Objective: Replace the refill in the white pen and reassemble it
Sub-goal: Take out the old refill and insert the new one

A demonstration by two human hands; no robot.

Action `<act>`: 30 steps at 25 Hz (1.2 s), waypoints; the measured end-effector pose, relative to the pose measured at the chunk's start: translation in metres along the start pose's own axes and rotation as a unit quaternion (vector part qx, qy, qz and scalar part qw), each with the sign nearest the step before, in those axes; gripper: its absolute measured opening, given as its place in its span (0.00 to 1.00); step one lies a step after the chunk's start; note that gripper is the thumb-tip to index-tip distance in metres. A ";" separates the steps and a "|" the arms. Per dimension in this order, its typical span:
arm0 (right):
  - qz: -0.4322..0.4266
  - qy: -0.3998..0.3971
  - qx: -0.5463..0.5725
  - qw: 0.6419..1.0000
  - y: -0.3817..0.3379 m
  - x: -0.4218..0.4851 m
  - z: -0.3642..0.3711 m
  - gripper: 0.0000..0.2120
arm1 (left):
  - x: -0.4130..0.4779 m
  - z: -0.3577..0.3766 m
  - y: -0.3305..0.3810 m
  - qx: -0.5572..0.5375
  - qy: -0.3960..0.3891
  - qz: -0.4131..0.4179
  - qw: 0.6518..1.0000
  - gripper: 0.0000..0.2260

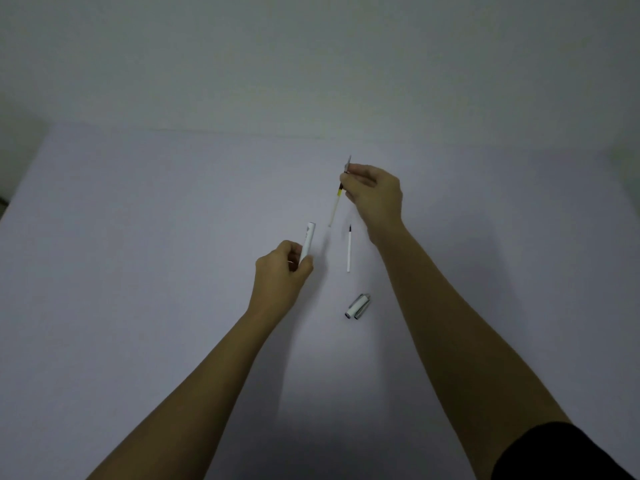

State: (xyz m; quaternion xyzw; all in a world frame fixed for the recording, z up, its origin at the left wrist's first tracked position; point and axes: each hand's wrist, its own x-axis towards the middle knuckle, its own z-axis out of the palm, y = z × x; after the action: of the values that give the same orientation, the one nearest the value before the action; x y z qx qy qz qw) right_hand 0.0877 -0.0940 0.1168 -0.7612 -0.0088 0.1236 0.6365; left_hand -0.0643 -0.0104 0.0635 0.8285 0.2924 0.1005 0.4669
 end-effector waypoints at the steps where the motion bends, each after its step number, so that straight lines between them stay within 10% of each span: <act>1: -0.010 -0.006 0.016 1.000 -0.008 -0.005 -0.003 0.07 | -0.003 -0.002 0.002 0.002 0.001 0.009 1.000 0.04; 20: -0.013 -0.058 0.089 0.994 -0.041 -0.064 -0.021 0.08 | -0.043 -0.027 0.039 0.027 0.035 0.092 0.995 0.06; 30: -0.050 -0.093 -0.052 0.993 -0.033 -0.076 -0.024 0.10 | -0.048 -0.036 0.047 0.038 0.087 0.122 0.988 0.09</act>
State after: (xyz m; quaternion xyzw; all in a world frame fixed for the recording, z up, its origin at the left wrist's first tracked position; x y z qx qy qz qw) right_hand 0.0238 -0.1237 0.1660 -0.7772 -0.1118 0.1610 0.5980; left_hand -0.1007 -0.0310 0.1279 0.8632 0.2320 0.2175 0.3922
